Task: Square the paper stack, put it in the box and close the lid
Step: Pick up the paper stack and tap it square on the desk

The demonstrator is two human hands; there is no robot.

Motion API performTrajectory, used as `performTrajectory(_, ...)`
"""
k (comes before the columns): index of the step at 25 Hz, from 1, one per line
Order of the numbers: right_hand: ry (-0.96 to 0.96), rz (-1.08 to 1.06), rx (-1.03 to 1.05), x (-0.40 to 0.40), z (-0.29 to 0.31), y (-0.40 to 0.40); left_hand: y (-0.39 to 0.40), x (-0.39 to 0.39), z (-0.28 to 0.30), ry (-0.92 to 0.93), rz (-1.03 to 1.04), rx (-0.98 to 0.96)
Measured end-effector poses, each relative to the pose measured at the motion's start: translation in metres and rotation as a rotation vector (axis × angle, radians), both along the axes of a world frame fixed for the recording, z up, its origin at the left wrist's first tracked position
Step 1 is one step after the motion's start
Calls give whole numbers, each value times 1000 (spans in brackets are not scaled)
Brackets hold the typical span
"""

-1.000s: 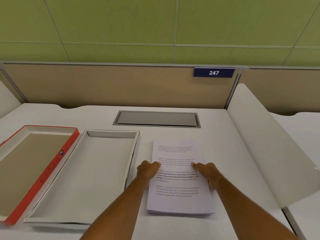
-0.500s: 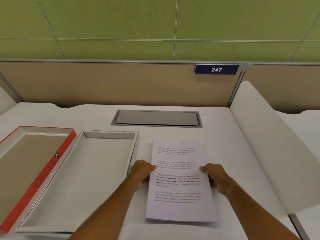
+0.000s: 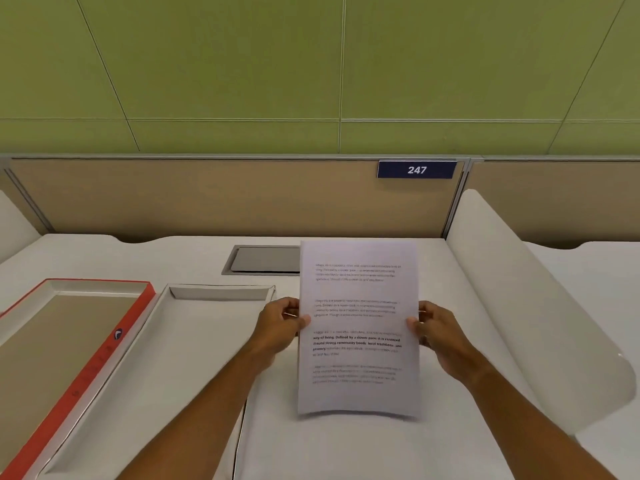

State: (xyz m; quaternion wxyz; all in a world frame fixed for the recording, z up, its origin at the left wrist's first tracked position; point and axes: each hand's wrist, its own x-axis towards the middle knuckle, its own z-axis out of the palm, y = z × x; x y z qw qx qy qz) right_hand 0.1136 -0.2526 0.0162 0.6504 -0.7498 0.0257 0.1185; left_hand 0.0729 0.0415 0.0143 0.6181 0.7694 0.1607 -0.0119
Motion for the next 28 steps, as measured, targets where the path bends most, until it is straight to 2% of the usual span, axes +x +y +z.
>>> performTrajectory(5,-216,9,73,-12,27,-2,-2,-10,31,-231,-18,121)
performTrajectory(12,-238,37,92,-27,24,-3,-7,-26,30,-238,-42,148)
performTrajectory(15,-328,51,217,-25,55,10,-19,-23,58,-352,-68,-30)
performTrajectory(18,-465,-56,281,-21,88,30,-34,-16,88,-480,46,-268)
performTrajectory(21,-555,-218,247,-17,100,44,-46,-11,104,-453,197,-255)
performTrajectory(23,-533,-305,210,-16,100,49,-52,-7,105,-420,277,-203)
performTrajectory(28,-490,-375,149,-13,96,52,-54,-2,104,-395,316,-135)
